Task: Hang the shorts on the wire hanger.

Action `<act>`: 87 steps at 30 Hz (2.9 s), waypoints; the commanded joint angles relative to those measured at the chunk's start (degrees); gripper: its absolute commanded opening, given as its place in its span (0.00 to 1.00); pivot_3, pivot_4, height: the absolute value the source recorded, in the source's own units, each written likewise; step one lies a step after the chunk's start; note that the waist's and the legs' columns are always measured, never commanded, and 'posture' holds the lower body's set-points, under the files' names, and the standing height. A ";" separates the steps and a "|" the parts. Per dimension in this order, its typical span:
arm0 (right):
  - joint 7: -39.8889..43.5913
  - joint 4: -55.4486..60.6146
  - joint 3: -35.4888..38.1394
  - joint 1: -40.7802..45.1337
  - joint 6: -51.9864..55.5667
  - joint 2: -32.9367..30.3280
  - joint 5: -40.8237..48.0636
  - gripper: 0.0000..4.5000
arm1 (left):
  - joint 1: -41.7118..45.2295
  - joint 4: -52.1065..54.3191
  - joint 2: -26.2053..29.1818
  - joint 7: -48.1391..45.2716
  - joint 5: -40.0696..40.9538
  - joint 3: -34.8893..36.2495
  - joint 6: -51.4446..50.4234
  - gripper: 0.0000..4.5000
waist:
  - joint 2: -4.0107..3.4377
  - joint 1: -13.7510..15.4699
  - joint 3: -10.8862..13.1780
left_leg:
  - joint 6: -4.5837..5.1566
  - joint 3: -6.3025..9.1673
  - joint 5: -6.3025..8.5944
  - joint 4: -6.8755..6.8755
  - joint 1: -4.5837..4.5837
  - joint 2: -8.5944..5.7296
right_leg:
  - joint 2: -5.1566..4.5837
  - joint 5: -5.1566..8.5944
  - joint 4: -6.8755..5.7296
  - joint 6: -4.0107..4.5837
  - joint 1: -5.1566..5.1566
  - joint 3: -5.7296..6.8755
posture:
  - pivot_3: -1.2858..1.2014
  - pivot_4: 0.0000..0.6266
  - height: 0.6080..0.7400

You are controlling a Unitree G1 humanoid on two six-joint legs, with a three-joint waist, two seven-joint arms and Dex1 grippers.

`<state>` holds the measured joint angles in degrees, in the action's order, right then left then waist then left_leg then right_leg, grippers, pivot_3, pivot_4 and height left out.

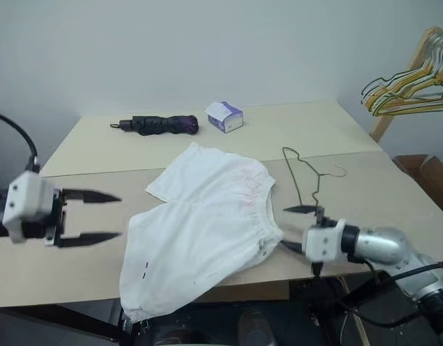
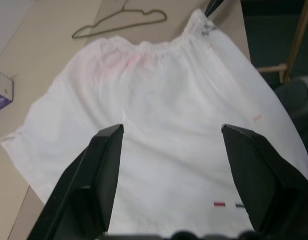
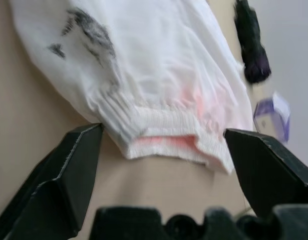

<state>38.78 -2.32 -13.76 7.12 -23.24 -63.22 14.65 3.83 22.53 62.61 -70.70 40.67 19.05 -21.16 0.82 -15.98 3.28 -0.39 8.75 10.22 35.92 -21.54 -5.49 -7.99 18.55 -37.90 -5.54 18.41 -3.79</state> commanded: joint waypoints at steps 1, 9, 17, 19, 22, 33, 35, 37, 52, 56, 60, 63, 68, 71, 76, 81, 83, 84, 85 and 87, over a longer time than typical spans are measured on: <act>-2.88 1.30 5.76 4.92 24.31 4.00 9.35 0.99 | 7.89 0.79 -4.97 6.31 5.87 -5.54 -7.63 0.75 | 0.00 -0.20 -0.01 | 0.00 0.02 0.00 0.00 -0.02 0.01 | 0.05 -0.10 0.01 -0.14 0.01 0.02 | 0.39 0.02 1.00; -13.21 -6.23 6.97 19.34 56.53 15.53 4.04 0.99 | 16.92 -2.51 -11.81 8.29 2.80 -12.09 -9.85 0.75 | -0.20 -1.93 -0.19 | 0.37 -0.03 -0.27 0.03 -0.71 0.26 | 0.53 -0.58 0.12 -0.04 0.92 0.01 | 0.38 0.00 1.00; -14.10 -29.05 2.45 32.02 59.97 23.51 -7.97 0.99 | 17.95 -3.52 -13.48 6.79 0.44 -13.44 -8.81 0.75 | -0.21 -3.88 -0.20 | 0.39 -0.03 -0.29 0.02 -0.72 0.23 | 0.55 -0.60 0.21 -0.09 0.89 0.01 | 0.38 0.00 1.00; -12.64 -32.45 2.09 33.79 59.05 24.63 -9.50 0.99 | 17.54 -3.41 -13.63 6.41 0.17 -13.35 -8.67 0.75 | -0.22 -4.24 -0.20 | 0.39 -0.05 -0.29 0.03 -0.72 0.22 | 0.54 -0.61 0.20 -0.11 0.89 -0.01 | 0.38 0.00 1.00; -11.77 -36.01 2.56 35.90 57.10 26.08 -11.19 0.99 | 17.15 -3.27 -13.98 6.17 -0.21 -13.32 -8.67 0.75 | -0.21 -5.22 -0.20 | 0.38 -0.04 -0.30 0.05 -0.70 0.21 | 0.54 -0.65 0.24 -0.19 0.82 0.00 | 0.38 0.00 1.00; -7.69 -42.31 4.24 39.41 57.75 29.45 -13.33 0.99 | 17.26 -3.72 -15.09 5.23 -1.69 -14.35 -8.11 0.75 | -0.21 -6.66 -0.21 | 0.37 -0.02 -0.31 0.07 -0.67 0.21 | 0.54 -0.67 0.24 -0.23 0.77 0.01 | 0.36 0.00 1.00; -7.44 -45.14 4.23 40.57 58.51 30.37 -13.83 0.99 | 17.34 -4.04 -15.50 4.98 -2.17 -14.79 -7.82 0.75 | -0.21 -7.26 -0.22 | 0.37 -0.03 -0.31 0.06 -0.66 0.22 | 0.54 -0.67 0.24 -0.23 0.75 0.01 | 0.36 0.00 1.00; -7.75 -48.95 5.03 42.30 59.94 31.30 -14.00 0.91 | 17.85 -4.59 -15.83 4.32 -2.46 -15.23 -7.47 0.75 | -0.21 -8.10 -0.24 | 0.37 -0.03 -0.31 0.06 -0.63 0.22 | 0.55 -0.67 0.23 -0.23 0.73 0.01 | 0.36 0.00 1.00; -9.98 -45.48 2.39 40.43 56.99 28.99 -21.60 0.01 | 18.56 -5.76 -17.92 4.17 -4.87 -15.73 -5.51 0.75 | 0.18 -8.49 -0.57 | 0.37 0.05 -0.31 0.08 -0.64 0.21 | 0.56 -0.71 0.33 -0.31 0.66 0.06 | 0.36 0.00 1.00; -12.49 -39.26 2.21 37.88 51.46 26.65 -24.63 0.01 | 19.00 -4.54 -18.26 5.13 -4.47 -15.60 -6.59 0.75 | 0.18 -8.53 -0.57 | 0.37 0.04 -0.31 0.08 -0.65 0.20 | 0.55 -0.71 0.32 -0.31 0.68 0.05 | 0.36 0.00 1.00; -19.97 -29.07 3.88 32.75 35.75 23.50 -28.25 0.01 | 19.79 -4.92 -19.13 6.39 -4.74 -15.97 -6.64 0.75 | 0.17 -8.75 -0.56 | 0.37 0.00 -0.31 0.07 -0.68 0.20 | 0.55 -0.71 0.29 -0.32 0.77 0.00 | 0.36 0.00 1.00; -23.36 -23.23 4.75 29.29 25.89 21.40 -30.16 0.01 | 20.86 -5.89 -19.61 6.82 -5.23 -16.38 -6.50 0.75 | 0.17 -9.58 -0.56 | 0.37 -0.06 -0.31 0.07 -0.66 0.22 | 0.54 -0.71 0.26 -0.32 0.79 -0.05 | 0.35 0.00 1.00; -32.55 -17.57 5.11 24.74 8.78 16.78 -37.24 0.01 | 23.79 -9.05 -20.33 7.26 -6.48 -16.69 -5.65 0.75 | 0.17 -10.13 -0.56 | 0.37 -0.07 -0.31 0.08 -0.60 0.22 | 0.55 -0.71 0.29 -0.32 0.70 -0.04 | 0.35 0.00 1.00; -42.07 -15.78 3.97 23.39 -4.21 11.51 -46.80 0.01 | 27.61 -12.92 -21.41 8.54 -5.89 -15.93 -7.43 0.75 | 0.15 -10.04 -0.55 | 0.37 -0.07 -0.31 0.08 -0.63 0.19 | 0.54 -0.70 0.27 -0.33 0.72 -0.04 | 0.34 0.00 1.00; -51.89 -13.87 4.92 23.09 -15.85 7.71 -54.86 0.01 | 35.92 -23.50 -22.04 8.72 -6.36 -16.68 -12.52 0.75 | 0.17 -10.78 -0.55 | 0.36 -0.09 -0.31 0.08 -0.57 0.19 | 0.54 -0.70 0.30 -0.33 0.69 -0.05 | 0.33 0.00 1.00; -52.98 -10.67 6.16 23.28 -19.70 7.81 -56.15 0.00 | 42.49 -35.16 -23.25 3.49 -9.60 -20.29 -12.06 0.89 | 0.17 -12.51 -0.55 | 0.37 -0.16 -0.32 0.08 -0.42 0.19 | 0.54 -0.69 0.35 -0.34 0.49 -0.06 | 0.32 0.00 1.00; -52.54 -9.18 6.75 23.37 -20.14 8.41 -55.72 0.00 | 45.31 -39.74 -24.71 3.01 -11.46 -21.76 -12.12 0.96 | 0.18 -13.14 -0.55 | 0.37 -0.15 -0.32 0.09 -0.38 0.18 | 0.54 -0.70 0.37 -0.34 0.42 -0.06 | 0.32 0.00 1.00; -51.92 -8.55 6.90 23.44 -20.20 8.55 -55.42 0.00 | 46.60 -41.74 -24.98 0.95 -11.98 -22.72 -12.49 0.99 | 0.20 -13.29 -0.55 | 0.37 -0.15 -0.32 0.09 -0.36 0.17 | 0.54 -0.70 0.37 -0.34 0.39 -0.06 | 0.32 0.00 1.00; -51.83 -7.94 7.11 23.62 -20.27 8.64 -55.58 0.00 | 47.49 -43.17 -25.12 -0.75 -12.36 -23.36 -12.65 0.99 | 0.20 -13.44 -0.55 | 0.37 -0.15 -0.32 0.09 -0.36 0.18 | 0.54 -0.70 0.38 -0.34 0.38 -0.06 | 0.31 0.00 1.00; -51.04 -6.83 7.59 24.05 -19.94 8.99 -55.06 0.00 | 48.27 -45.16 -25.54 -4.90 -14.04 -25.98 -11.22 0.99 | 0.20 -14.21 -0.55 | 0.37 -0.18 -0.32 0.08 -0.34 0.18 | 0.54 -0.70 0.38 -0.35 0.39 -0.06 | 0.31 0.00 1.00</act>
<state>-12.42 -11.35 -9.15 29.53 -43.16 -54.26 -41.90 50.69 -21.80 37.01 -72.62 27.76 -6.03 -33.55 1.02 -30.19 2.73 -0.02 8.56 9.90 35.99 -21.87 -5.31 -7.44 17.86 -37.52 -5.89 18.78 -3.84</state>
